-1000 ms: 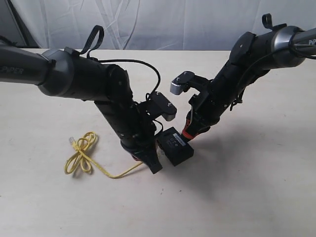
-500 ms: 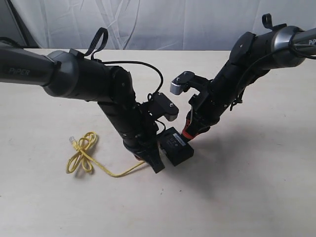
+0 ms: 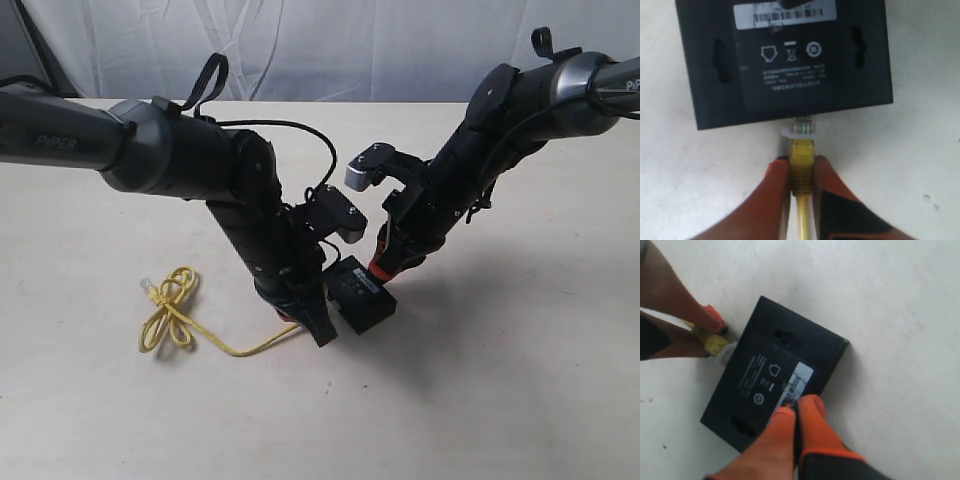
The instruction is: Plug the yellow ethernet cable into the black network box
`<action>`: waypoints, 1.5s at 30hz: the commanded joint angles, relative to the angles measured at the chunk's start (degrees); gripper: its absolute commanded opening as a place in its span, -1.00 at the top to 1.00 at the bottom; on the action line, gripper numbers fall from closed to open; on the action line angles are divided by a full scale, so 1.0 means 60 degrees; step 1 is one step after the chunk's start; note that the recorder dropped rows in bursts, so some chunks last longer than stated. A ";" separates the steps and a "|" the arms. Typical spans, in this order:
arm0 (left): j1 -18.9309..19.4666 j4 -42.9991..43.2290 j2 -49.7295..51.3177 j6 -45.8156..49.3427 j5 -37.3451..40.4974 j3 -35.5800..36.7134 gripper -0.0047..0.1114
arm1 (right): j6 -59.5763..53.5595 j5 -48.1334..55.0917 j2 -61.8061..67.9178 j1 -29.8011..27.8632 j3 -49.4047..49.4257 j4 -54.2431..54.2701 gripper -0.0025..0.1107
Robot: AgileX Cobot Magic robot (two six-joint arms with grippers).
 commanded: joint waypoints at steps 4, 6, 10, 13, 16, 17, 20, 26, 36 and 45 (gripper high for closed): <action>-0.0031 0.0184 0.0106 -0.0258 0.0005 -0.0295 0.92 | -0.0034 -0.0005 0.0014 -0.0010 0.0020 0.0037 0.97; -0.0031 0.0321 0.0106 -0.0306 -0.0016 -0.0341 0.92 | -0.0034 -0.0005 0.0014 -0.0010 0.0020 0.0037 0.97; -0.0031 0.0807 0.0106 -0.0697 0.0158 -0.0341 0.92 | -0.0034 -0.0005 0.0014 -0.0010 0.0020 0.0037 0.97; -0.0031 0.1049 0.0106 -0.0872 0.0174 -0.0341 0.92 | -0.0034 -0.0005 0.0014 -0.0010 0.0020 0.0037 0.97; -0.0031 0.1052 0.0106 -0.0872 0.0290 -0.0341 0.92 | -0.0034 -0.0005 0.0014 -0.0010 0.0020 -0.0018 0.97; -0.0031 0.1091 0.0106 -0.0872 0.0306 -0.0341 0.92 | -0.0034 -0.0005 0.0014 -0.0010 0.0020 -0.0018 0.97; -0.0031 0.1080 0.0106 -0.0846 0.0250 -0.0341 0.92 | -0.0034 -0.0005 0.0014 -0.0010 0.0020 0.0017 0.97; -0.0031 0.0695 0.0123 -0.0829 0.0000 -0.0341 0.92 | -0.0034 -0.0005 0.0014 -0.0010 0.0020 0.0017 0.97; -0.0031 0.0045 0.0123 -0.0343 -0.0216 -0.0341 0.92 | -0.0034 -0.0005 0.0014 -0.0010 0.0020 0.0076 0.97; -0.0031 0.0290 0.0123 -0.0319 -0.0047 -0.0341 0.92 | -0.0286 -0.0026 0.0014 -0.0010 0.0020 -0.0041 0.97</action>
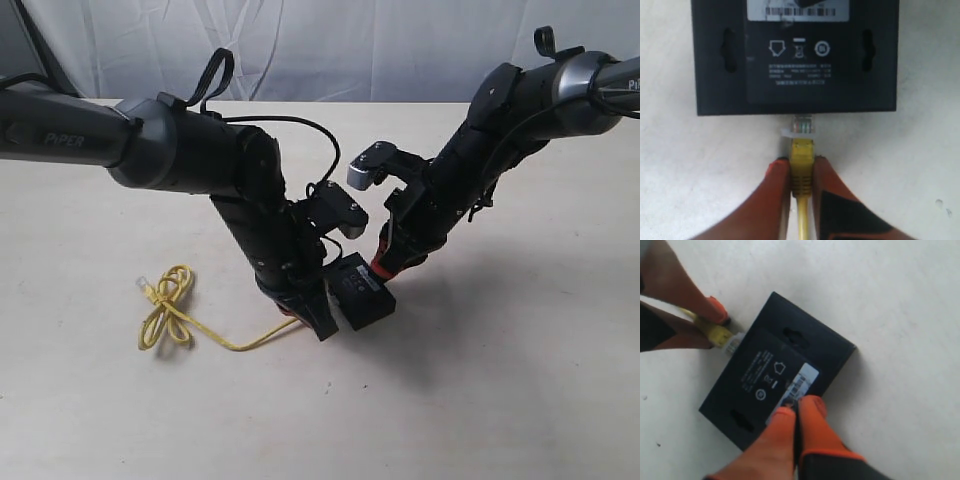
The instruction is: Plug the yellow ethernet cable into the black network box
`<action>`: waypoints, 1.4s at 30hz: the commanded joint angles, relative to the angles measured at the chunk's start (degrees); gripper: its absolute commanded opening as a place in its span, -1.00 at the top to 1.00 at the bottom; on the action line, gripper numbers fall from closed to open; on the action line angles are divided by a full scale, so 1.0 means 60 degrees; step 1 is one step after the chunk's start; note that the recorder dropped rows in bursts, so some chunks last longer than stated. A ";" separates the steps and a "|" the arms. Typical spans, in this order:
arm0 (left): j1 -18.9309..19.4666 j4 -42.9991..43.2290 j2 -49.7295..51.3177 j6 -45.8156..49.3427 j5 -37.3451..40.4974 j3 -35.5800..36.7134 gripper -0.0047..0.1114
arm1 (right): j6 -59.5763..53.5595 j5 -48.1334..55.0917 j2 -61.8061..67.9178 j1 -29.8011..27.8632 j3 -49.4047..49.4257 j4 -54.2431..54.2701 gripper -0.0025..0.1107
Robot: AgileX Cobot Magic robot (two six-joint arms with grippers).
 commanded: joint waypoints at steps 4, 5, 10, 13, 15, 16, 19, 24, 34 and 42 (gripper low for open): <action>-0.0014 0.0114 0.0008 0.0050 -0.0085 -0.0039 0.92 | -0.0162 -0.0014 0.0014 -0.0010 0.0020 -0.0315 0.97; -0.0014 0.0218 0.0008 0.0050 -0.0078 -0.0039 0.92 | -0.0162 -0.0014 0.0014 -0.0010 0.0020 -0.0427 0.97; -0.0014 0.0389 0.0008 0.0068 0.0113 -0.0039 0.92 | -0.0417 -0.0143 0.0014 -0.0010 0.0020 -0.0781 0.97; -0.0014 0.0512 0.0008 0.0068 0.0113 -0.0151 0.92 | -0.0990 -0.0263 0.0014 -0.0010 0.0020 -0.0651 0.97; -0.0014 0.0587 0.0008 0.0068 0.0156 -0.0243 0.92 | -0.1317 -0.0263 0.0014 -0.0010 0.0020 -0.0604 0.97; -0.0014 0.0605 0.0008 0.0068 0.0183 -0.0300 0.92 | -0.1432 -0.0296 0.0014 -0.0010 0.0020 -0.0604 0.97; -0.0014 0.0605 0.0008 0.0068 0.0140 -0.0335 0.92 | -0.1671 -0.0790 0.0014 -0.0010 0.0020 -0.0587 0.97; -0.0014 0.0610 0.0027 0.0068 0.0119 -0.0335 0.92 | -0.1671 -0.1100 0.0014 -0.0010 0.0020 -0.0396 0.97; -0.0014 0.0863 0.0026 0.0041 0.0479 -0.0335 0.92 | -0.1671 -0.0627 0.0014 -0.0010 0.0020 -0.0169 0.97; -0.0014 0.1514 0.0026 -0.0220 0.1004 -0.0335 0.92 | -0.2435 -0.0707 0.0442 -0.0010 0.0020 0.0586 0.97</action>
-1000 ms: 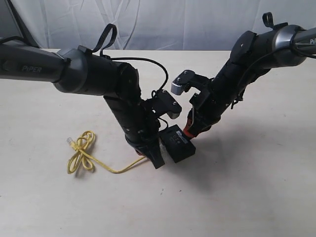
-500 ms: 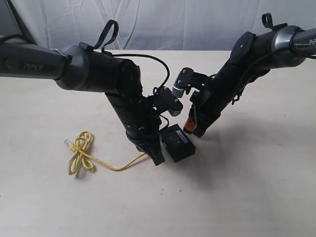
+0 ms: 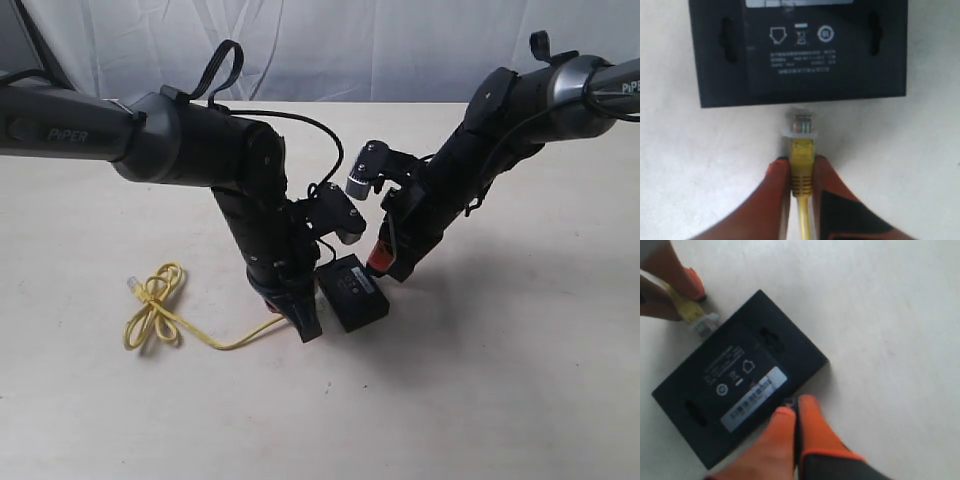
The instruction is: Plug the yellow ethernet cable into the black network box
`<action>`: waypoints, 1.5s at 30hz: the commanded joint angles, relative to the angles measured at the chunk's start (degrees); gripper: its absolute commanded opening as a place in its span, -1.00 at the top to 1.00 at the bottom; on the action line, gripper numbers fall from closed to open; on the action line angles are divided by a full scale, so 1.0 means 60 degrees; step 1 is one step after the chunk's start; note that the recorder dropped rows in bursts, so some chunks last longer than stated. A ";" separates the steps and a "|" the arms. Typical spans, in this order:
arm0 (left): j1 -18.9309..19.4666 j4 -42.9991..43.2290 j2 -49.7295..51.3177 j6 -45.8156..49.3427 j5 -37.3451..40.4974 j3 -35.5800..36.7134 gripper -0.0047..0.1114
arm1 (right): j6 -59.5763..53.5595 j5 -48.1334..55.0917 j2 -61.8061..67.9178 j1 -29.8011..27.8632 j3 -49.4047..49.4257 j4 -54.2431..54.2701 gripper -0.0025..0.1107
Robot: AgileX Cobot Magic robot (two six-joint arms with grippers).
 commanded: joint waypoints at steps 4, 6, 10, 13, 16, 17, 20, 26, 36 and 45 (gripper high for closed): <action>-0.0014 0.0292 -0.0025 -0.0167 -0.0007 -0.0034 0.92 | -0.0504 0.0008 0.0243 -0.0027 0.0036 0.0566 0.97; -0.0014 0.0292 -0.0025 -0.0167 -0.0069 -0.0034 0.92 | -0.0504 -0.0021 0.0243 -0.0027 0.0036 0.0568 0.97; -0.0014 -0.0215 -0.0025 -0.0167 -0.0257 -0.0034 0.92 | -0.0504 -0.0028 0.0243 -0.0027 0.0036 0.0603 0.97; -0.0014 -0.0500 -0.0025 -0.0167 -0.0318 -0.0034 0.92 | -0.0504 0.0026 0.0243 -0.0027 0.0036 0.0604 0.97; -0.0014 -0.0569 -0.0025 -0.0271 -0.0403 -0.0034 0.92 | -0.0504 0.0205 0.0243 -0.0027 0.0036 0.0604 0.97; -0.0014 -0.0509 -0.0025 -0.0331 -0.0442 -0.0034 0.92 | -0.0482 0.0275 0.0243 -0.0027 0.0036 0.0604 0.97; -0.0014 -0.0183 -0.0025 -0.0480 -0.0418 -0.0034 0.92 | -0.0422 0.0318 0.0243 -0.0027 0.0036 0.0507 0.97; 0.0071 -0.0003 -0.0025 -0.0667 -0.0329 -0.0034 0.92 | 0.0003 0.0318 0.0243 -0.0027 0.0036 0.0045 0.97; 0.0160 -0.0062 -0.0106 -0.0667 0.0147 -0.0034 0.92 | 0.0045 0.0192 0.0296 -0.0027 0.0036 0.0032 0.97; 0.0160 -0.0975 -0.0157 -0.0519 -0.0141 -0.0034 0.92 | 0.0045 0.0192 0.0317 -0.0027 0.0036 0.0100 0.97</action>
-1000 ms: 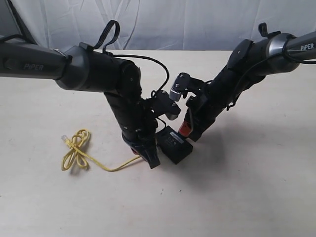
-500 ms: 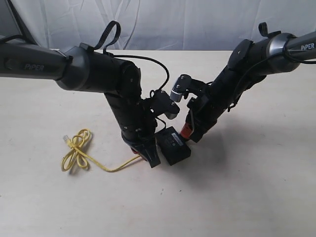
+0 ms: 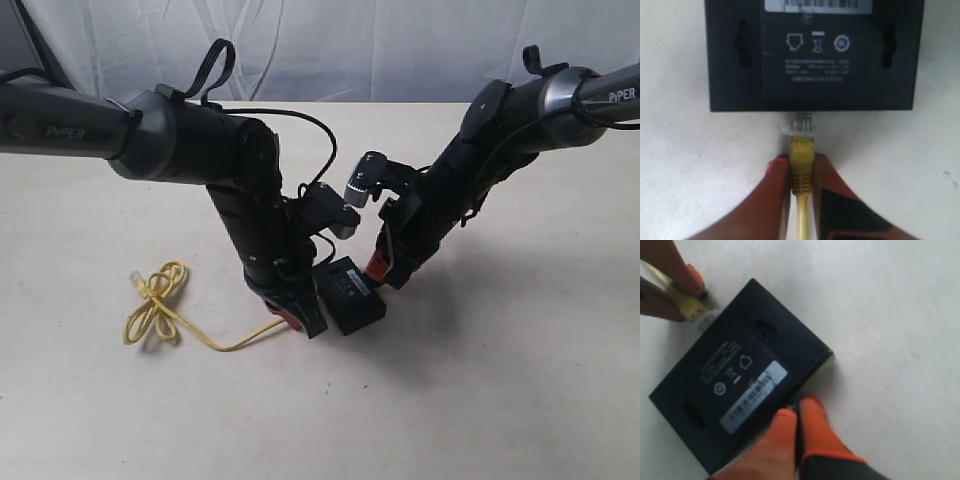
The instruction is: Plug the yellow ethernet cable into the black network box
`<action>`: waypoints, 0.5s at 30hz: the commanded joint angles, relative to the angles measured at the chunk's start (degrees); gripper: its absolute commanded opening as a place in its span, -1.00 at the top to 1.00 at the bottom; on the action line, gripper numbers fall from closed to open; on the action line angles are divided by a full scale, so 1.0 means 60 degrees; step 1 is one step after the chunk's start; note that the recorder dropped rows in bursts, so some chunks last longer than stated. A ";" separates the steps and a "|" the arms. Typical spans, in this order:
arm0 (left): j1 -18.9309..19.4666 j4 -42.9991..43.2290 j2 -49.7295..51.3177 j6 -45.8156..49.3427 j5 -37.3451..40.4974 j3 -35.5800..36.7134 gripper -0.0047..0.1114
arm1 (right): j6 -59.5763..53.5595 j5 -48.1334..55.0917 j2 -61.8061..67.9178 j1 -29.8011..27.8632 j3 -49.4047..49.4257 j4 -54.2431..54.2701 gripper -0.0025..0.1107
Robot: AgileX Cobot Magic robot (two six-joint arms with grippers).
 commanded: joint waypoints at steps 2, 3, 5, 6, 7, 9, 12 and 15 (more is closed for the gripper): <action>0.0026 -0.0570 -0.0189 0.0144 -0.0336 -0.0034 0.92 | -0.0022 0.0009 0.0077 -0.0011 0.0036 -0.0072 0.97; 0.0026 -0.0682 -0.0189 0.0221 -0.0357 -0.0034 0.92 | -0.0022 0.0009 0.0077 -0.0011 0.0036 -0.0072 0.97; 0.0026 -0.0790 -0.0189 0.0244 -0.0423 -0.0034 0.92 | -0.0022 0.0049 0.0077 -0.0011 0.0036 -0.0071 0.97; 0.0026 -0.0790 -0.0189 0.0244 -0.0463 -0.0034 0.92 | -0.0022 0.0072 0.0077 -0.0011 0.0036 -0.0071 0.97; 0.0026 -0.0772 -0.0189 0.0244 -0.0480 -0.0034 0.92 | -0.0022 0.0137 0.0077 -0.0011 0.0036 -0.0071 0.97; 0.0026 -0.0661 -0.0189 0.0244 -0.0480 -0.0034 0.92 | -0.0022 0.0137 0.0077 -0.0011 0.0036 -0.0071 0.97; 0.0026 -0.0662 -0.0189 0.0203 -0.0461 -0.0034 0.92 | 0.0027 0.0135 0.0077 -0.0011 0.0036 -0.0071 0.97; 0.0026 -0.0689 -0.0251 0.0206 -0.0367 -0.0034 0.92 | 0.0025 0.0110 0.0077 -0.0011 0.0036 -0.0090 0.97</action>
